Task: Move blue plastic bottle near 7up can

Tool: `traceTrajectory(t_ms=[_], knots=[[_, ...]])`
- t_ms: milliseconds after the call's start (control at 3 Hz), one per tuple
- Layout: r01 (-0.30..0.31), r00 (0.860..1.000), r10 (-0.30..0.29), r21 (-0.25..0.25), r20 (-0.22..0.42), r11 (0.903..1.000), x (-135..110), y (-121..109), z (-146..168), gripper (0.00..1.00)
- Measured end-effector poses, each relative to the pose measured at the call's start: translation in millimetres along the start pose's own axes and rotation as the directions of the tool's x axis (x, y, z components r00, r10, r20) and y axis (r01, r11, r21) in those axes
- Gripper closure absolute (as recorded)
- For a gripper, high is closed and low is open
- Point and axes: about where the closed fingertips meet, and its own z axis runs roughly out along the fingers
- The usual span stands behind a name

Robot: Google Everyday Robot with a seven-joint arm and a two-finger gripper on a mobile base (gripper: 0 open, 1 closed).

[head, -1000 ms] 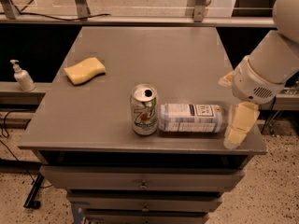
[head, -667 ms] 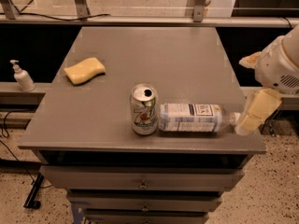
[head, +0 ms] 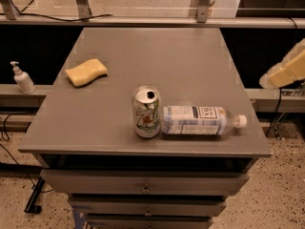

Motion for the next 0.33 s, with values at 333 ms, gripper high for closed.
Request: traceTrajectory(t_ms=[333], knots=[[-0.002,0.999,-0.002,0.083,0.042,0.9965,-12.2,-21.0,-1.8,0.00]])
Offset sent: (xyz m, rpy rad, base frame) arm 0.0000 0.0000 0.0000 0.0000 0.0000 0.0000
